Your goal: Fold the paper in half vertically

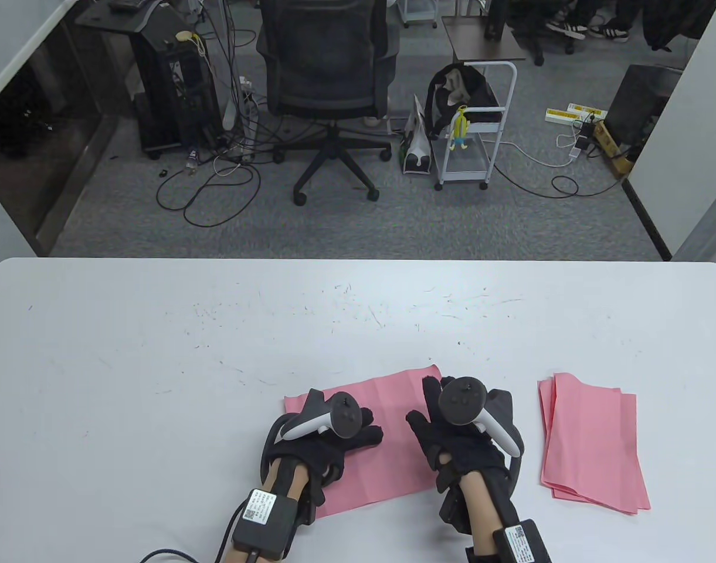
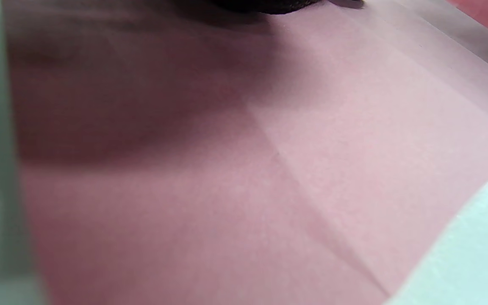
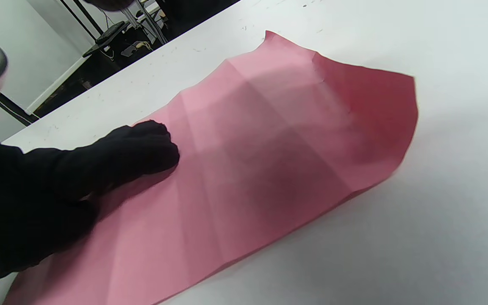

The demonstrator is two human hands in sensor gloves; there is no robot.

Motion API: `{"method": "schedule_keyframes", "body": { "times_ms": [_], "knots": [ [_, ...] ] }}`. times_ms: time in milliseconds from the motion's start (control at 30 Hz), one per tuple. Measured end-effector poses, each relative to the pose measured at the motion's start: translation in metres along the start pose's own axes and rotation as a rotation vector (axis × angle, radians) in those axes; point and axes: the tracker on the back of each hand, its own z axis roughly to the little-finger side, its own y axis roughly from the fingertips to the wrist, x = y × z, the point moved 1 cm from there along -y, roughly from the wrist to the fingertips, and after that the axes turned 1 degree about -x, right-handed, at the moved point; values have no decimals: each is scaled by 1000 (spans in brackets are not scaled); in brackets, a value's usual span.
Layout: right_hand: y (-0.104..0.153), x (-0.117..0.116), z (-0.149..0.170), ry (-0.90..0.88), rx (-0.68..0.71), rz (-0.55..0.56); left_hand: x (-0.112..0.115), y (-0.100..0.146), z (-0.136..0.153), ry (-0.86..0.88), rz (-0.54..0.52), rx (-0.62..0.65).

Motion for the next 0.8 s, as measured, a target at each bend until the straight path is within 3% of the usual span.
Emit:
{"method": "schedule_keyframes", "body": {
  "times_ms": [100,433,800],
  "knots": [
    [-3,-3,2,5,-11,-12,-1,-1,1,-12,-8,40],
    [-9,-9,5,20,-39,-34,-6,-3,17,185,-58,150],
    [-8,-11,7,17,-44,-43,-9,5,14,146,-99,151]
  ]
}}
